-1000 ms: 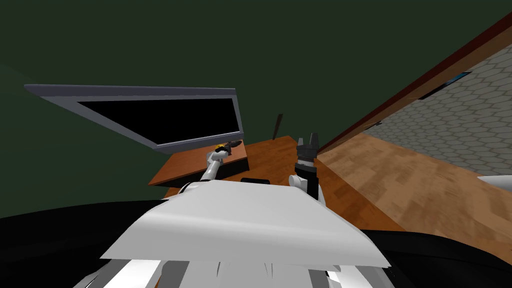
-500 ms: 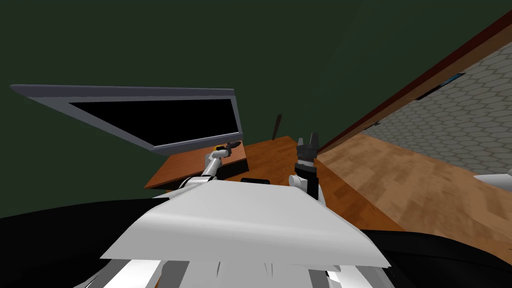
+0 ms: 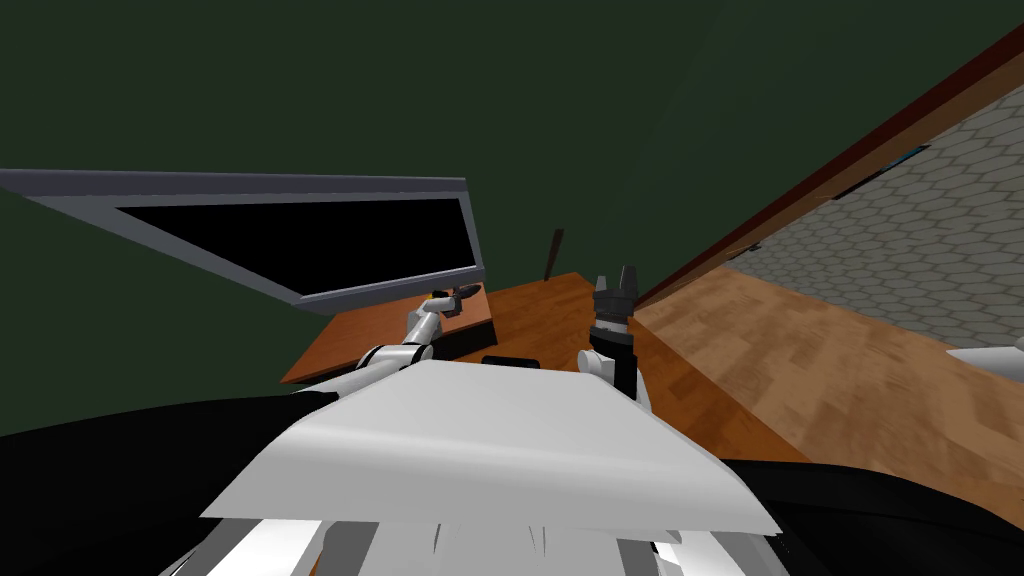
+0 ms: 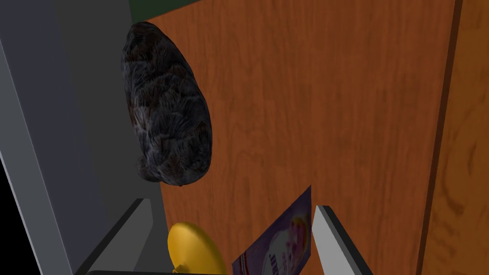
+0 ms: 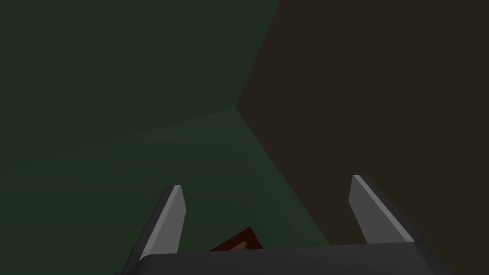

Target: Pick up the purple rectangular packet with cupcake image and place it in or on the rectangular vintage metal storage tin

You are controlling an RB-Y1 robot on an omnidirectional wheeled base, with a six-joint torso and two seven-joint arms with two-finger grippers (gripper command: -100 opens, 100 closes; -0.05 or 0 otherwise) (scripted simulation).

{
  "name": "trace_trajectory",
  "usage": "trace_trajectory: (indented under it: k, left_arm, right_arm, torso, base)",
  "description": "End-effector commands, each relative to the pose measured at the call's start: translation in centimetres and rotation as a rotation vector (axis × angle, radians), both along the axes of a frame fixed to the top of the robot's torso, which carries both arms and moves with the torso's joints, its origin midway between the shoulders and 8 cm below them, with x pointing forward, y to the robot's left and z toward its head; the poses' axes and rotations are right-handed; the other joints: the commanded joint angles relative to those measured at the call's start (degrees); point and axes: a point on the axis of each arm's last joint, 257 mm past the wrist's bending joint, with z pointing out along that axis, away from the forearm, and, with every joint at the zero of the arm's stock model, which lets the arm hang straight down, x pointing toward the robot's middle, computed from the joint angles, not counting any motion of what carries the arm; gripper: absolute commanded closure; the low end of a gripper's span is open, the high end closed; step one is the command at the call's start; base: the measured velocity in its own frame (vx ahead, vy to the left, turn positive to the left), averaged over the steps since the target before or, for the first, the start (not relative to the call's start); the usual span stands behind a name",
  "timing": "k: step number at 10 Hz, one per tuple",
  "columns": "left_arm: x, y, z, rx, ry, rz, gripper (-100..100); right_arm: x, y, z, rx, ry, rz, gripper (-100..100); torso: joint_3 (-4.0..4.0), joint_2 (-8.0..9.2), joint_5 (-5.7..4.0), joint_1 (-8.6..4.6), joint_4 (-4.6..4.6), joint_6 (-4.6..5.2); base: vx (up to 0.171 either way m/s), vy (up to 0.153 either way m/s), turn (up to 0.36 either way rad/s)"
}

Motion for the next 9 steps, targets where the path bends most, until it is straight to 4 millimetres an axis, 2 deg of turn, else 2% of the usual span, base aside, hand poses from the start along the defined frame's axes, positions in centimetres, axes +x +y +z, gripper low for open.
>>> trace_trajectory:
  k: [1, 2, 3, 4, 9]
  left_arm:
    - [-0.9, 0.3, -0.9, -0.02, 0.065, 0.008, -100]
    - [-1.6, 0.3, -1.6, -0.025, 0.09, 0.012, -100]
    - [-1.8, 0.5, -1.5, -0.038, 0.126, 0.016, -100]
    - [-2.7, 0.6, -2.5, -0.043, 0.155, 0.023, -100]
    - [-6.1, 1.7, -3.9, -0.093, 0.327, 0.06, -100]
  right_arm:
    - [0.0, 0.0, 0.0, 0.0, 0.0, 0.0, 0]
    - [0.0, 0.0, 0.0, 0.0, 0.0, 0.0, 0]
    - [0.0, 0.0, 0.0, 0.0, 0.0, 0.0, 0]
    - [0.0, 0.0, 0.0, 0.0, 0.0, 0.0, 0]
    - [0.0, 0.0, 0.0, 0.0, 0.0, 0.0, 0]
  torso:
    - [0.0, 0.0, 0.0, 0.0, 0.0, 0.0]
    - [0.0, -0.01, 0.0, 0.01, 0.0, 0.0]
    - [-0.01, -0.01, 0.0, 0.01, 0.0, 0.0]
    - [-0.03, -0.07, -0.01, 0.0, -0.01, 0.01]
    - [0.0, 0.01, 0.0, 0.0, 0.0, 0.0]
  base:
    - [0.047, 0.006, -0.009]
    - [0.05, 0.006, -0.008]
    - [0.067, 0.003, -0.008]
    - [0.056, 0.005, -0.007]
    - [0.048, 0.007, -0.007]
